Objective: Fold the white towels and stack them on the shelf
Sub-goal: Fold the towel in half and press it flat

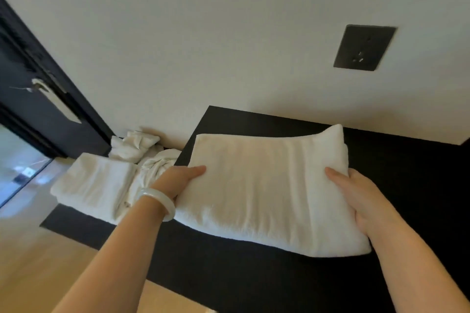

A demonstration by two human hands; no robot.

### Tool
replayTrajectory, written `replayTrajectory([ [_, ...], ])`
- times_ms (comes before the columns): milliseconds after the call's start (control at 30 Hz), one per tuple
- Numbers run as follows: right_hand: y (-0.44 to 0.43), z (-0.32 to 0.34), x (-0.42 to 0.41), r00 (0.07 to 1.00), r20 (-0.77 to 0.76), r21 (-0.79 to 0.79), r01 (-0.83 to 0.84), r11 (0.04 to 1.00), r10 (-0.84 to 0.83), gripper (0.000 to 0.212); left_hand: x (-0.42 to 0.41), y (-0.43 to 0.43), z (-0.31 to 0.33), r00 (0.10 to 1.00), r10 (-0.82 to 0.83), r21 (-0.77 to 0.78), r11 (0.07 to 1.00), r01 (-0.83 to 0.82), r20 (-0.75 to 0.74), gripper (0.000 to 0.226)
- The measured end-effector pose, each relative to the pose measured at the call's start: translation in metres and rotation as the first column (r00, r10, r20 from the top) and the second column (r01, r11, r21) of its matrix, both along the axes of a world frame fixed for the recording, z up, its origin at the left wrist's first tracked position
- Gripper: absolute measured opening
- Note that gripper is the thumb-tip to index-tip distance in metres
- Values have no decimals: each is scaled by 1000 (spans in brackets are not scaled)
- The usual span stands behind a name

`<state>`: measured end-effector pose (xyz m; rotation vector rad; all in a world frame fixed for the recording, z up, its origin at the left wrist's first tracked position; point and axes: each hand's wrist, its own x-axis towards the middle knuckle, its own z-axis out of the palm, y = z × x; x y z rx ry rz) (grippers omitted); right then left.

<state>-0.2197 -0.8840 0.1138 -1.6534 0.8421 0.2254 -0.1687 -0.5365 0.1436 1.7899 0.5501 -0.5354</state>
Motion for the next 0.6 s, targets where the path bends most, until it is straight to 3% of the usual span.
replayTrajectory([
  [100,40,12,12,993,14,-76,-114,991,115,39,-17,32,-1,997,66,18,998,-67,36,33],
  [200,89,18,21,978,36,-113,-202,973,207,42,-37,76,-2,986,163,22,986,-163,30,52],
  [433,235,27,36,947,88,-92,-300,950,307,60,-69,216,0,947,316,-68,948,-312,59,33],
  [600,366,18,41,938,136,-51,-315,948,319,56,-79,343,-8,933,342,-38,940,-340,113,28],
])
